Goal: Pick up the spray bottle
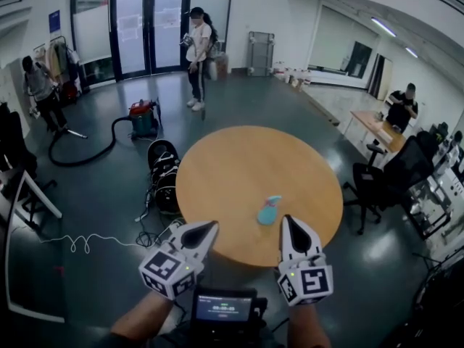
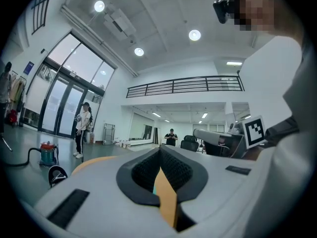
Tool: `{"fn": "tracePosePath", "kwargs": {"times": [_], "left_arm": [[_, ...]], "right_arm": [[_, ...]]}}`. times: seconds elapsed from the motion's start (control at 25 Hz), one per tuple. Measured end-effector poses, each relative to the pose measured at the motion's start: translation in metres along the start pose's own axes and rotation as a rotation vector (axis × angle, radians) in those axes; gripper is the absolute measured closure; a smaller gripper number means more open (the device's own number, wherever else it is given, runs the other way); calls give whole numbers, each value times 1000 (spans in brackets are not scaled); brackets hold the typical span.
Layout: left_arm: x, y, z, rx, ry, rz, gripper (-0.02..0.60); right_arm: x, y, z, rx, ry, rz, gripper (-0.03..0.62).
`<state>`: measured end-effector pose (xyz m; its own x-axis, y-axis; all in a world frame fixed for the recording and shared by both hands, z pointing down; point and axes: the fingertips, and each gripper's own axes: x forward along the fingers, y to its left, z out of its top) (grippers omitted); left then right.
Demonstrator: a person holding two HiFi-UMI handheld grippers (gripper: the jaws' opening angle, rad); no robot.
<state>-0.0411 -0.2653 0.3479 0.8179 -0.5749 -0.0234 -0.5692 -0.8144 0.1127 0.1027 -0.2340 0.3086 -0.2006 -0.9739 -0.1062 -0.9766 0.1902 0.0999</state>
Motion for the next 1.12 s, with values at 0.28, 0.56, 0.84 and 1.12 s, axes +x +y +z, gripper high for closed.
{"fn": "tracePosePath", "kwargs": {"times": [0.28,0.56,0.84,1.12], "left_arm": [[77,23,4,-1,28,26,586],[123,32,9,10,33,58,586],[156,40,15,27,20,67,586],[177,62,19,23,16,42,586]], "right_arm": [[55,-60,-7,29,-27,38,588],[79,-99,-19,71,-44,78,588],[98,-124,-14,97,-92,115,580],[116,-133,-21,97,-70,78,568]]}}
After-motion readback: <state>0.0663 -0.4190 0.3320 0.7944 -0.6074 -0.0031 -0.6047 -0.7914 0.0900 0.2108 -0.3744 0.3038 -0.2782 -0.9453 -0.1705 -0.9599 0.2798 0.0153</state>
